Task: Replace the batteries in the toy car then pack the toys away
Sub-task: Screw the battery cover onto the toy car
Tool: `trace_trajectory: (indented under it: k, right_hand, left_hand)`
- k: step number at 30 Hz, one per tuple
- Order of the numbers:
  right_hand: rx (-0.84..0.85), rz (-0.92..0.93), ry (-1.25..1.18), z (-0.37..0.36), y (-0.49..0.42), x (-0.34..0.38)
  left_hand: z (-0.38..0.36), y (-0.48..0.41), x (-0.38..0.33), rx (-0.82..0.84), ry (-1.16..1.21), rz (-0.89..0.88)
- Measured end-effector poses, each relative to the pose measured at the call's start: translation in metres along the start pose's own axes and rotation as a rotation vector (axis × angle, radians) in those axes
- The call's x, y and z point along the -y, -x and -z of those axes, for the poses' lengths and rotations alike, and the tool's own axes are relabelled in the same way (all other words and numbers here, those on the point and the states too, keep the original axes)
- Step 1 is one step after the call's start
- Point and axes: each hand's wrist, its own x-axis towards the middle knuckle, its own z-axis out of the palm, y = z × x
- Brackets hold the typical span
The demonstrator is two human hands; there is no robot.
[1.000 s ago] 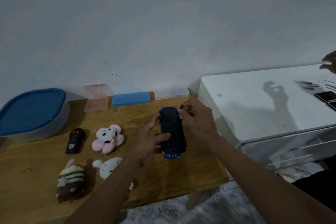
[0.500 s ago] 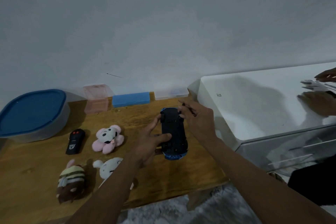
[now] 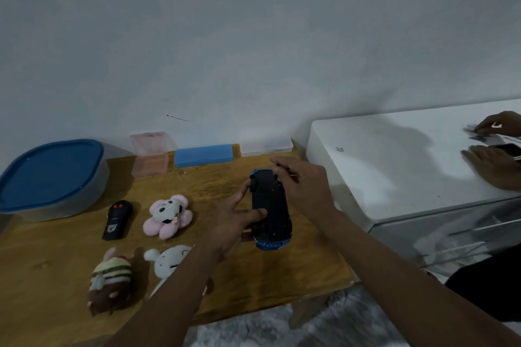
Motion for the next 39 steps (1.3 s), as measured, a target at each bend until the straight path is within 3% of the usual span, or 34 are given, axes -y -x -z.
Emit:
trace_trajectory:
  k: [16,23,29,34,39]
  right_hand:
    - [0.078,0.137,0.14,0.0004,-0.0026,-0.0065]
    - [0.124,0.085,0.246,-0.0033,-0.003,-0.0101]
    - [0.125,-0.022,0.067,-0.002,-0.0005,-0.0047]
    - [0.04,0.028,0.125,-0.0002,0.0009,-0.0087]
    - [0.099,-0.042,0.052,0.0027,-0.0003,-0.0048]
  left_hand:
    - [-0.0013,0.0004,-0.0014,0.001,-0.022,0.011]
    - [-0.0044,0.0016,-0.0047,0.009,-0.013,0.02]
    - [-0.005,-0.0003,-0.0062,0.011,-0.043,0.015]
    - [-0.0035,-0.0002,-0.0068,0.008,-0.031,0.0]
    - [-0.0022,-0.0028,-0.0076,-0.001,-0.021,0.001]
